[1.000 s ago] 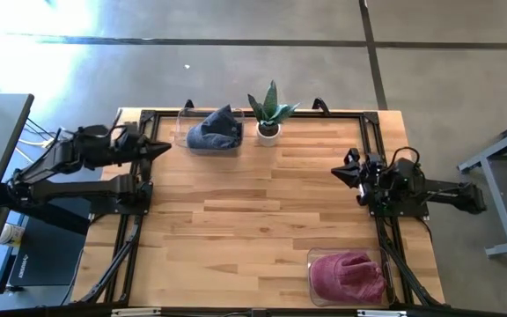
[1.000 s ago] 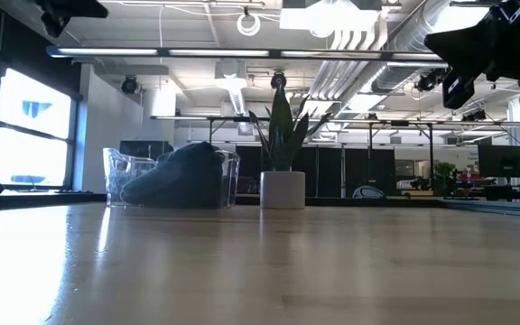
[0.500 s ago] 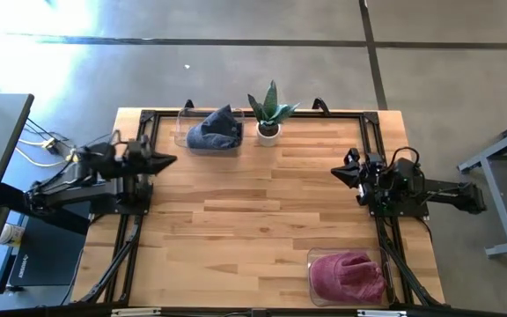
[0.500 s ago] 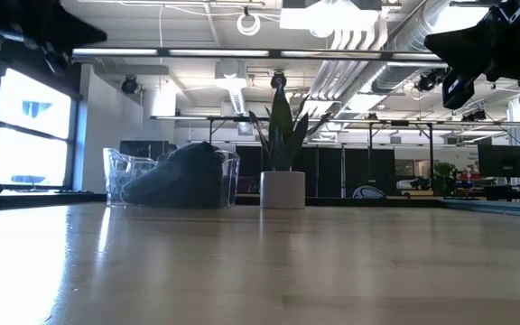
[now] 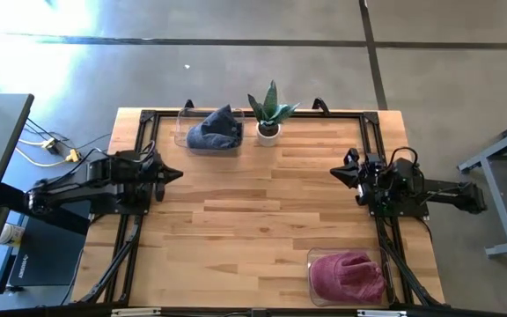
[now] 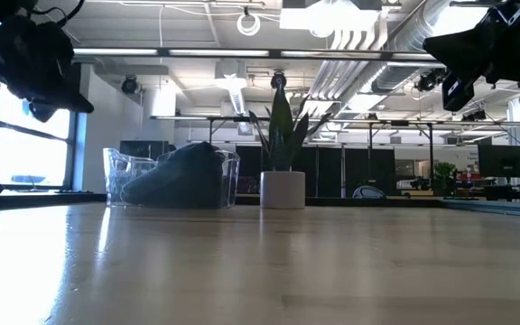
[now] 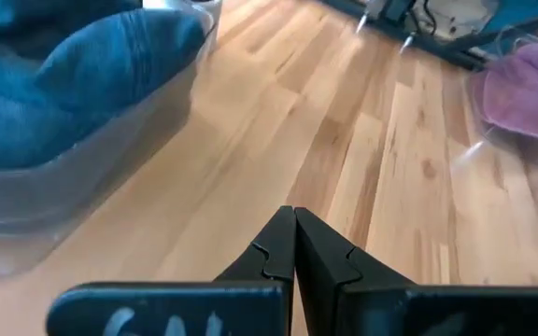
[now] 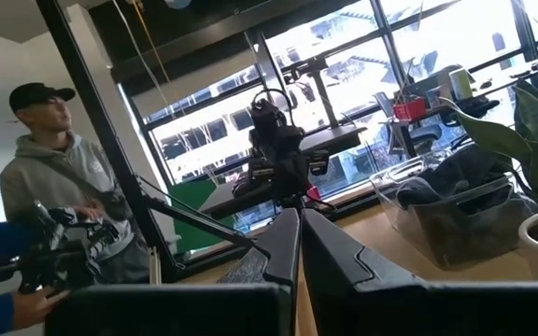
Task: Pick & Place hat
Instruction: Return to Home Position
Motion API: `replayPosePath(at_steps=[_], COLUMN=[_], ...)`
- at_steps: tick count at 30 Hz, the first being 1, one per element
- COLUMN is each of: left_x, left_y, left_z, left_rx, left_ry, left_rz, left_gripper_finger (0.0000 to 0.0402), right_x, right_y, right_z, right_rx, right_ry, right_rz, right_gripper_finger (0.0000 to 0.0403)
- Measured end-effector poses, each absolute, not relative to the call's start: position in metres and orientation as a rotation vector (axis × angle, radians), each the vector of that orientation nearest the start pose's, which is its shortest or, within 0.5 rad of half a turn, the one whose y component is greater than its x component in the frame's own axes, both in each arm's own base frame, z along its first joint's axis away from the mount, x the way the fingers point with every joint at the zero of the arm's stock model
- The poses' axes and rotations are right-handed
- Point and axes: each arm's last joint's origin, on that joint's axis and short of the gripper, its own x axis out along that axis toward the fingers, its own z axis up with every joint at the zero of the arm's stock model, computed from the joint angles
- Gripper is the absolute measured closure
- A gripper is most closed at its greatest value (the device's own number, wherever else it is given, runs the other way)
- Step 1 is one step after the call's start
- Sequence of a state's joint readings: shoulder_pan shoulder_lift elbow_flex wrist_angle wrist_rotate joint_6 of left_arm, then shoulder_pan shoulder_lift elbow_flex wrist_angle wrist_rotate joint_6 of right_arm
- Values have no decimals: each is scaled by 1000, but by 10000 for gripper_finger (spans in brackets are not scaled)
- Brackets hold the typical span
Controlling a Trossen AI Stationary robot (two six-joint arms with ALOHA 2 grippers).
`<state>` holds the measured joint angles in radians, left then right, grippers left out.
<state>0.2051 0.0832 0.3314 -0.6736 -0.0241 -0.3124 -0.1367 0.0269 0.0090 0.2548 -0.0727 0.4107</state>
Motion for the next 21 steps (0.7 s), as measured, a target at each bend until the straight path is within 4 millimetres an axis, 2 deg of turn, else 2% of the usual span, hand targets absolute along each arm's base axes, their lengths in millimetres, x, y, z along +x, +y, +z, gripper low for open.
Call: replayPosePath(at_steps=[4,8,10,16,18,21], left_x=[60,70,77,94,95,96], left_y=[15,17,16,12,11,12], left_z=[210,209,210,184,183,175], left_rx=[-296,-261,-232,-119,-128,-135], left_ry=[250,138,16,-146,-163,-98], left_rz=[380,379,344,200,193,197], left_gripper_finger=[401,401,401,401,401,401], right_x=[95,96,96,96,96,96], right_y=[-11,-11,-11,-11,-11,-11], right_z=[189,189,188,188,188,188], right_rx=[384,384,385,385,385,385], right_ry=[-244,-244,-241,-239,-238,-238], right_rz=[-14,-14,-17,-19,-20,-19], right_gripper_finger=[391,391,391,391,390,391])
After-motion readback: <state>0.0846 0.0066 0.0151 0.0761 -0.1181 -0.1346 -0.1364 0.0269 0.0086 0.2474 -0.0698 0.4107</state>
